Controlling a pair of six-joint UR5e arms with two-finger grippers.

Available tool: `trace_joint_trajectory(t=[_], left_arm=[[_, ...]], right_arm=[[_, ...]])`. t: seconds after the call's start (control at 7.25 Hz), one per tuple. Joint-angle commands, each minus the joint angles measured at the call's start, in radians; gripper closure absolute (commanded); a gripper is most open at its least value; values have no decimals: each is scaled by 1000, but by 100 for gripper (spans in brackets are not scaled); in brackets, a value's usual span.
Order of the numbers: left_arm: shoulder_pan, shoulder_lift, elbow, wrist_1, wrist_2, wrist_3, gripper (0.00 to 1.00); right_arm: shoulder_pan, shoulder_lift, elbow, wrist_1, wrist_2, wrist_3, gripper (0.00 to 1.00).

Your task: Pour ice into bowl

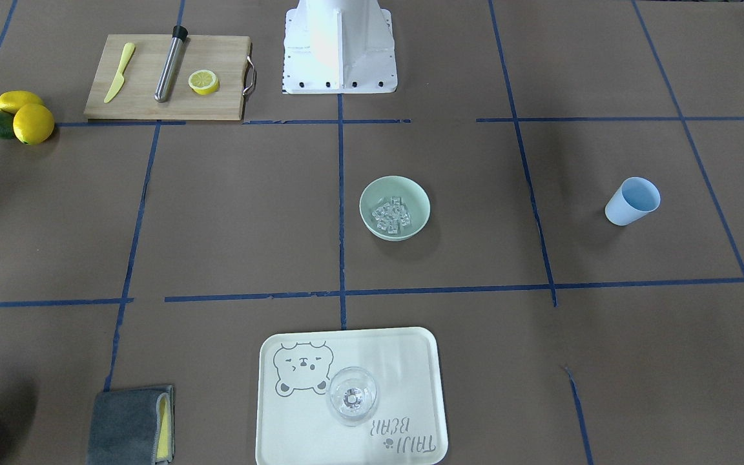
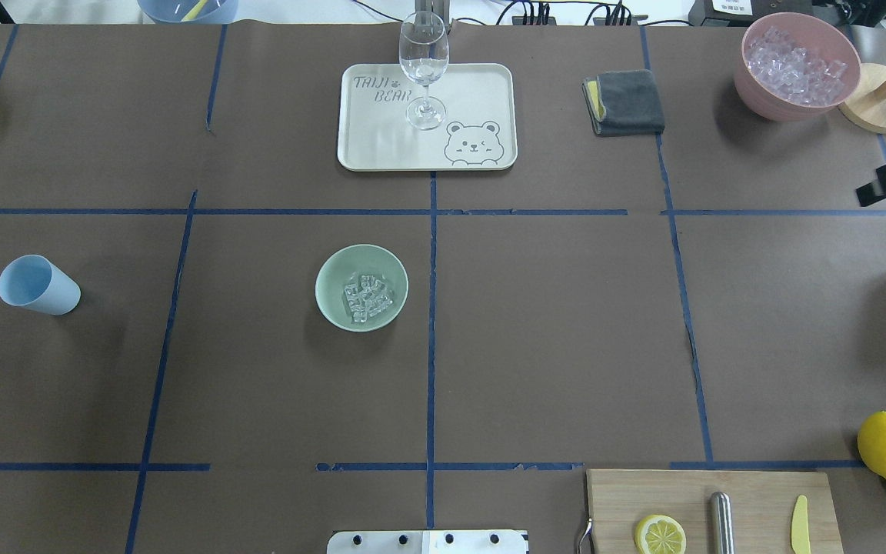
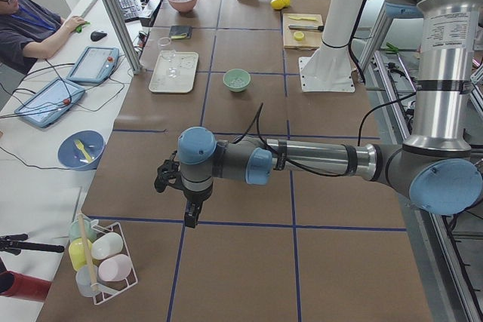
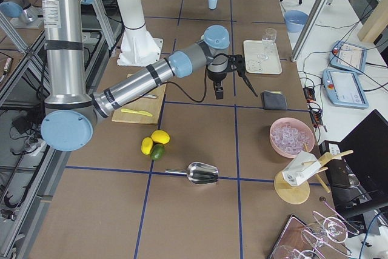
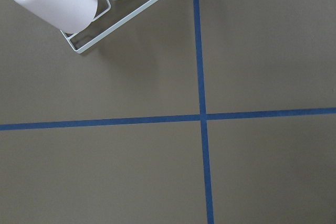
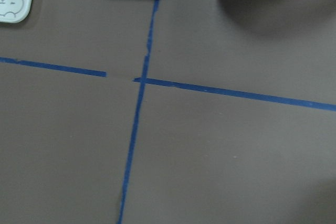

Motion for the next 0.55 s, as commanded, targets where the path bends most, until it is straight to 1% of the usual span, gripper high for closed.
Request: trace_joint_trajectory(t=[0.0,0.14,0.28,0.41], left_arm=[[-1,-12,-7,116,0,84,0],[-1,-12,-9,115,0,84,0],[-3,-15,-12,115,-2,84,0],[-3,-15,-18,112,-3,84,0]], right_arm=[[-244,165,-3,18,-141,297,0],[-327,218,6,15,-195,407,0],[-439,273,5,14,-281,569,0],[-577,334,-10,-9,-427,649,0]])
